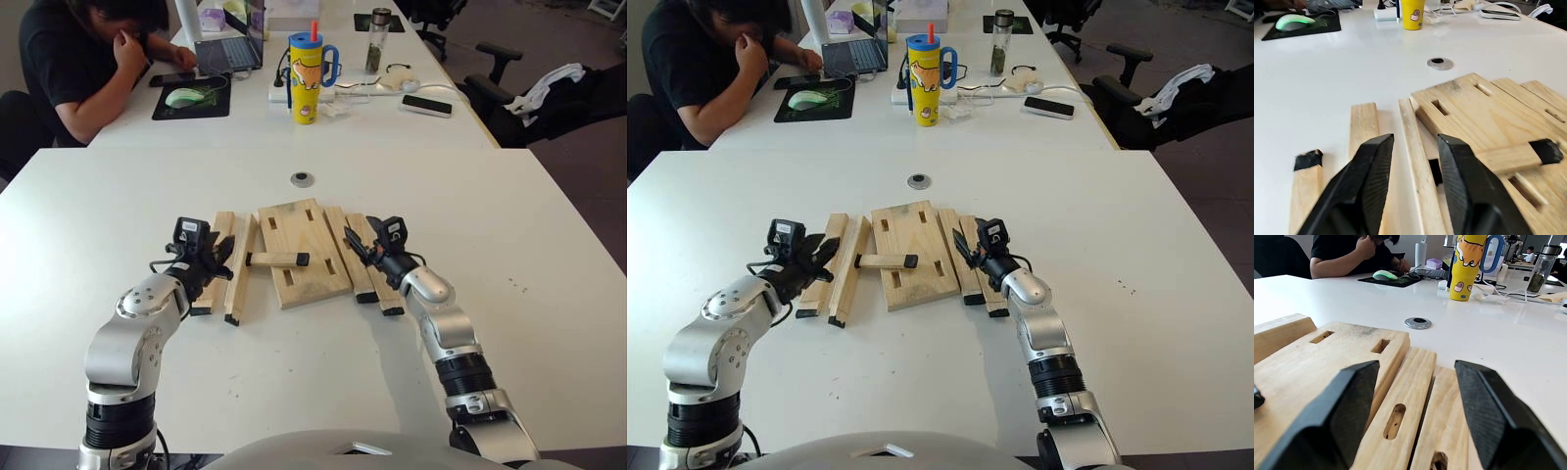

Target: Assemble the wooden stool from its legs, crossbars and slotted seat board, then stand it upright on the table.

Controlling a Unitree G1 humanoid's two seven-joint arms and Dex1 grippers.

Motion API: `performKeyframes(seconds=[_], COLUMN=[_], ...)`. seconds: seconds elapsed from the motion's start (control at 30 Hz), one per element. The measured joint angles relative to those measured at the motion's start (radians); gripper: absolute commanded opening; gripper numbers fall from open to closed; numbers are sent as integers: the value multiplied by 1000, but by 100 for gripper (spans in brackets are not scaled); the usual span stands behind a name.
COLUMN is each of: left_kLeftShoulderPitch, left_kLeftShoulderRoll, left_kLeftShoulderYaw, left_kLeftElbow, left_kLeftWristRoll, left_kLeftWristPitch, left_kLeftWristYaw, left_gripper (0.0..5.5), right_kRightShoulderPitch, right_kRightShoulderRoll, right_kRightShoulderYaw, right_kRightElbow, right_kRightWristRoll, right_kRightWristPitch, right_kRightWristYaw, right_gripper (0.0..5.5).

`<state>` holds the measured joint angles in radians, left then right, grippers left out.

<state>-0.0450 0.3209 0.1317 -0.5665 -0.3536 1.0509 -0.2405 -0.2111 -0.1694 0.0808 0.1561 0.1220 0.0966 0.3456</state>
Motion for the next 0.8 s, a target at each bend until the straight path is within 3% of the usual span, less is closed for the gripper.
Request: performKeyframes(seconds=[0.17,0.53,0.8], left_kLeftShoulderPitch=[-39,-88,-100], left_kLeftShoulderRoll=[63,95,77], left_kLeftShoulderYaw=[15,-13,-30], left_kLeftElbow=[7,46,53], left_kLeftWristRoll=[-35,-67,-70], left_kLeftWristPitch=[146,305,335], left_kLeftWristYaw=[-24,-47,-38], left_gripper=[296,300,190], right_kRightShoulderPitch=[37,79,76], right_kRightShoulderRoll=[3,12,19], right_kRightShoulderYaw=[-29,-30,-24], right_kRightElbow=[-43,-80,-80], right_kRightWristRoll=[1,1,-13], right_kRightWristPitch=[1,8,9], right_kRightWristYaw=[-39,-68,-69], right_gripper=[287,287,287])
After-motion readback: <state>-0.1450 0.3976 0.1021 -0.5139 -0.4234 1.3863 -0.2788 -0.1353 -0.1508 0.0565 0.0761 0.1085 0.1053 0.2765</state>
